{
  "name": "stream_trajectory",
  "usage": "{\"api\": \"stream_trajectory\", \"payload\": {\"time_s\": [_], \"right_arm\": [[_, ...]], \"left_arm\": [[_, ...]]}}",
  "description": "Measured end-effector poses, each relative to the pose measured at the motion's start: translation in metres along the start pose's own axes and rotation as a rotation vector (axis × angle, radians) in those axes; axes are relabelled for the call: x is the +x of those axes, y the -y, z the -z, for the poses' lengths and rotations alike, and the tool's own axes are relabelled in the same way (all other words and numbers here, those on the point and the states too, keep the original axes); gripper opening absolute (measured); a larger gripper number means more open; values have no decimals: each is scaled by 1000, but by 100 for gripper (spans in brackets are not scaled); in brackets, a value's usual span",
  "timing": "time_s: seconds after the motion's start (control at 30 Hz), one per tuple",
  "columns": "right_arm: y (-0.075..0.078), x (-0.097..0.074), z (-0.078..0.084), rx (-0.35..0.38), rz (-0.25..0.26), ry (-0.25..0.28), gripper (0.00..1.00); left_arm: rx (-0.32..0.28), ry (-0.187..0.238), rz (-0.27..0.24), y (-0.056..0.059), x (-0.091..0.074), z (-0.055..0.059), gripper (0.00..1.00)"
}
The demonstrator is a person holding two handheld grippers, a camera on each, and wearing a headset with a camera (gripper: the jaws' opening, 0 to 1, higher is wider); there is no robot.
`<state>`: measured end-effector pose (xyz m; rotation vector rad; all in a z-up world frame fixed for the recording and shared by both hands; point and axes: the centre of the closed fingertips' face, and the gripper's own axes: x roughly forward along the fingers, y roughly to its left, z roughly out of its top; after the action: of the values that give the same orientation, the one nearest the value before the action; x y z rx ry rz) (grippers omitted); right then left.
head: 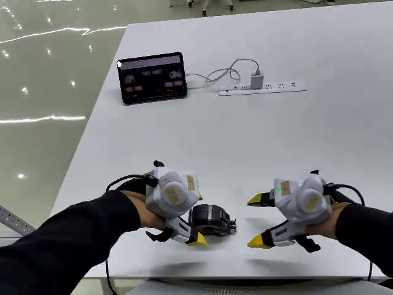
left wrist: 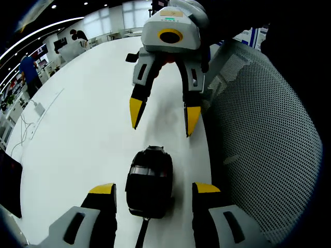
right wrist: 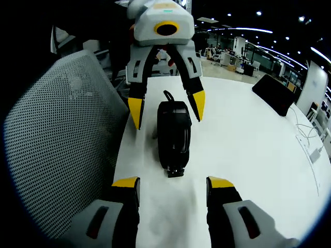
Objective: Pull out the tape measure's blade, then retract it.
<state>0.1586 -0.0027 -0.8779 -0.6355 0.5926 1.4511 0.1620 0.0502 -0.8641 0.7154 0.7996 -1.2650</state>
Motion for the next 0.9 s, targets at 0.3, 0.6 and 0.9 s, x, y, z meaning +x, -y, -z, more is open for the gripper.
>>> {"api": "stream_trajectory", "payload": {"time_s": [0.3,0.6,0.9], "right_arm": [[4,22,-1,19,-26,-13,25],[1,33,2,-3,-48,-44,12],[1,30,4,-19,-38,-51,9]], "left_arm": [[107,-91,21,-1,16,1,34],[93,-83,-11,-5,16,2,33],[72,-81,-7,-6,16,3,33]]}}
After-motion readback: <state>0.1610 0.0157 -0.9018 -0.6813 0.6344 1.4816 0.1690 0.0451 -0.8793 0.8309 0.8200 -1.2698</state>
